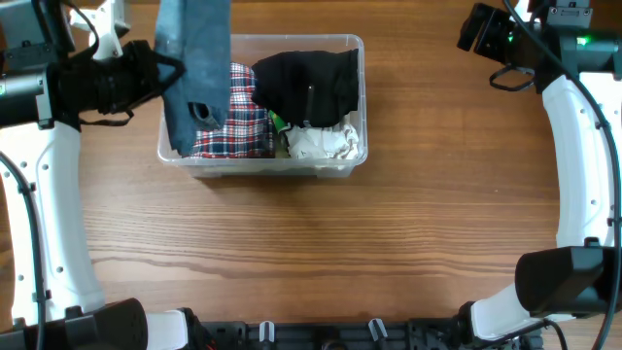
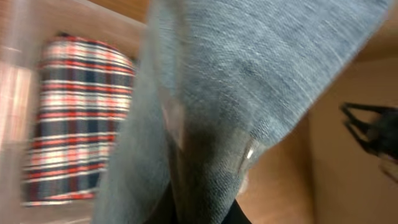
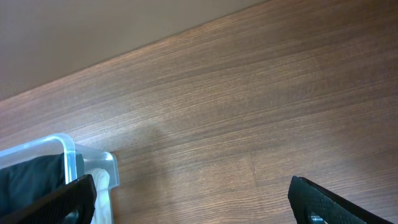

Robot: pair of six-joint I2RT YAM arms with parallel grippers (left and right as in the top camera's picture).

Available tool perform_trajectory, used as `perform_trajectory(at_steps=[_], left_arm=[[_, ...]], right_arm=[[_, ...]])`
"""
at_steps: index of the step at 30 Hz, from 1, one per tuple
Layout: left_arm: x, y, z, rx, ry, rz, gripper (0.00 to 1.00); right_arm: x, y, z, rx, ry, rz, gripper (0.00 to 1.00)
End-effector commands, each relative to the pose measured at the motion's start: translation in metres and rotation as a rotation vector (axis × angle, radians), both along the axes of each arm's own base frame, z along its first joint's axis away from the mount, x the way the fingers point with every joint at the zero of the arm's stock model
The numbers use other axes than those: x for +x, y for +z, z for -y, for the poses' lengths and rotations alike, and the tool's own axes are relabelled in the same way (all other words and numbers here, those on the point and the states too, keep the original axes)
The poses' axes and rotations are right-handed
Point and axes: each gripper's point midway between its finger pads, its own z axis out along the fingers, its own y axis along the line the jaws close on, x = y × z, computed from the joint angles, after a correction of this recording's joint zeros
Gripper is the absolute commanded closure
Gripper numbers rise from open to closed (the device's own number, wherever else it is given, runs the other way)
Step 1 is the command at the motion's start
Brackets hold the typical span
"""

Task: Pack container
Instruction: 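Lift the denim and lower it into the bin's left half, then press and tuck the denim flat in the bin with the left gripper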

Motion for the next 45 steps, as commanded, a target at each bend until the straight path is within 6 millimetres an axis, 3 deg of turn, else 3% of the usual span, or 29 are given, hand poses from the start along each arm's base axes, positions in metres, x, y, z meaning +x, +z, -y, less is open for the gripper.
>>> perform_trajectory(at_steps=[1, 5, 9, 14, 19, 22, 27, 29, 33, 38, 39, 40, 41, 44, 45], left_arm=[[-0.010, 0.007, 0.043, -0.232, -0.190, 0.009, 0.96], [-0.001, -0.032, 0.064, -0.338, -0.275, -0.027, 0.96], [0.012, -0.058, 0.066, -0.393, -0.281, -0.022, 0.96], [0.022, -0.059, 0.068, -0.409, -0.276, -0.009, 0.96], [0.033, -0.046, 0.091, -0.402, -0.326, 0.068, 0.96], [0.036, -0.056, 0.102, -0.394, -0.337, 0.049, 0.96], [0.044, -0.093, 0.112, -0.437, -0.316, -0.090, 0.96], [0.049, -0.111, 0.098, -0.426, -0.256, -0.147, 0.96], [0.047, -0.171, 0.020, -0.141, 0.022, -0.295, 0.96], [0.043, -0.194, -0.040, 0.042, 0.174, -0.338, 0.95], [0.042, -0.197, -0.049, 0.076, 0.201, -0.345, 0.88], [0.042, -0.201, -0.058, 0.129, 0.212, -0.341, 0.72], [0.042, -0.202, -0.061, 0.163, 0.201, -0.330, 0.46], [0.047, -0.197, -0.063, 0.184, 0.188, -0.297, 0.01], [0.049, -0.194, -0.063, 0.185, 0.188, -0.289, 0.00]], right_arm=[[0.001, 0.004, -0.002, 0.015, -0.004, 0.012, 0.00], [0.001, 0.004, -0.002, 0.015, -0.004, 0.012, 0.00], [0.001, 0.004, -0.002, 0.015, -0.004, 0.012, 0.00], [0.001, 0.004, -0.002, 0.015, -0.004, 0.012, 0.00], [0.001, 0.004, -0.002, 0.015, -0.004, 0.012, 0.00], [0.001, 0.004, -0.002, 0.015, -0.004, 0.012, 0.00], [0.001, 0.004, -0.002, 0.015, -0.004, 0.012, 0.00], [0.001, 0.004, -0.002, 0.015, -0.003, 0.013, 0.00], [0.001, 0.004, -0.002, 0.015, -0.004, 0.012, 0.00], [0.001, 0.004, -0.002, 0.015, -0.004, 0.012, 0.00], [0.001, 0.004, -0.002, 0.015, -0.004, 0.012, 0.00], [0.001, 0.004, -0.002, 0.015, -0.003, 0.013, 0.00], [0.001, 0.004, -0.002, 0.015, -0.004, 0.012, 0.00], [0.001, 0.004, -0.002, 0.015, -0.004, 0.012, 0.00], [0.001, 0.004, -0.002, 0.015, -0.004, 0.012, 0.00]])
